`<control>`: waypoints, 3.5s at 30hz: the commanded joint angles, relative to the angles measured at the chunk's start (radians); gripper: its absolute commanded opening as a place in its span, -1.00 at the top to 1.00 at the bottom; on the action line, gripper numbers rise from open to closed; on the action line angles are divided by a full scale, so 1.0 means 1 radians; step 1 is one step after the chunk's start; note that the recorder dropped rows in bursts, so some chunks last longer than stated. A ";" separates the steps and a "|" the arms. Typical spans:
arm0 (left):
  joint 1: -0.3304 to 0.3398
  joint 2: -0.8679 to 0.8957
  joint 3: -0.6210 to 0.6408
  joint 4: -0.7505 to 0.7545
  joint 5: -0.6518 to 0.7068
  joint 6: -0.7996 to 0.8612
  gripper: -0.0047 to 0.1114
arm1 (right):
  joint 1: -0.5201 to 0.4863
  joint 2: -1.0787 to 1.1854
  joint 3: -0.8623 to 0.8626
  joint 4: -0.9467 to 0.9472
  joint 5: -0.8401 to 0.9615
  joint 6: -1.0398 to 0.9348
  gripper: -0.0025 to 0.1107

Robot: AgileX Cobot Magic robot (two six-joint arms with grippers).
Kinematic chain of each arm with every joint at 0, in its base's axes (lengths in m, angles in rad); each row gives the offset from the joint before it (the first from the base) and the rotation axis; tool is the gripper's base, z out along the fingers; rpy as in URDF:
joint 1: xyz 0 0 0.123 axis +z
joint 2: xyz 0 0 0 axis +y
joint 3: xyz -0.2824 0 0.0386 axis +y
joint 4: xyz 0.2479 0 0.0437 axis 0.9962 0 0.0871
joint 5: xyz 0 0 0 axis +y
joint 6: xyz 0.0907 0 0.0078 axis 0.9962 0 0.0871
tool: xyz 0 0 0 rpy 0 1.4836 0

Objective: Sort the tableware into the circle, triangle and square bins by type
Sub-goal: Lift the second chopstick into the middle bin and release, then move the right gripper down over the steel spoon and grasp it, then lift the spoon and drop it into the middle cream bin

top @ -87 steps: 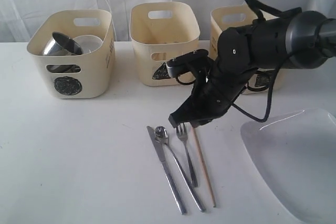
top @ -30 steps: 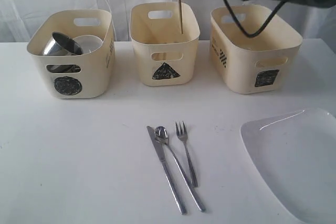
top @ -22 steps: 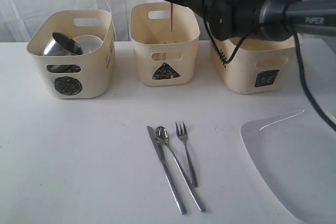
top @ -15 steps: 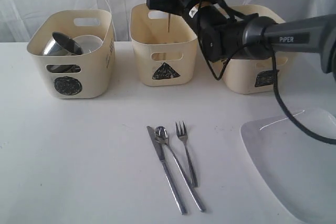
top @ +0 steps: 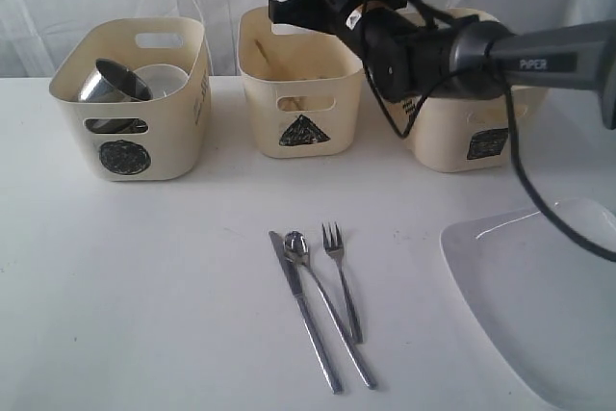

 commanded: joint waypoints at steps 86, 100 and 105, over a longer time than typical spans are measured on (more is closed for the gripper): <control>-0.007 -0.004 0.003 -0.005 -0.002 0.000 0.92 | 0.201 -0.256 -0.041 0.101 1.420 -0.203 0.96; -0.007 -0.004 0.003 -0.005 -0.002 0.000 0.92 | 0.100 -0.306 -0.076 0.099 0.651 -0.414 0.96; -0.007 -0.004 0.003 -0.005 -0.002 0.000 0.92 | 0.110 -0.236 -0.045 0.091 0.322 -0.427 0.96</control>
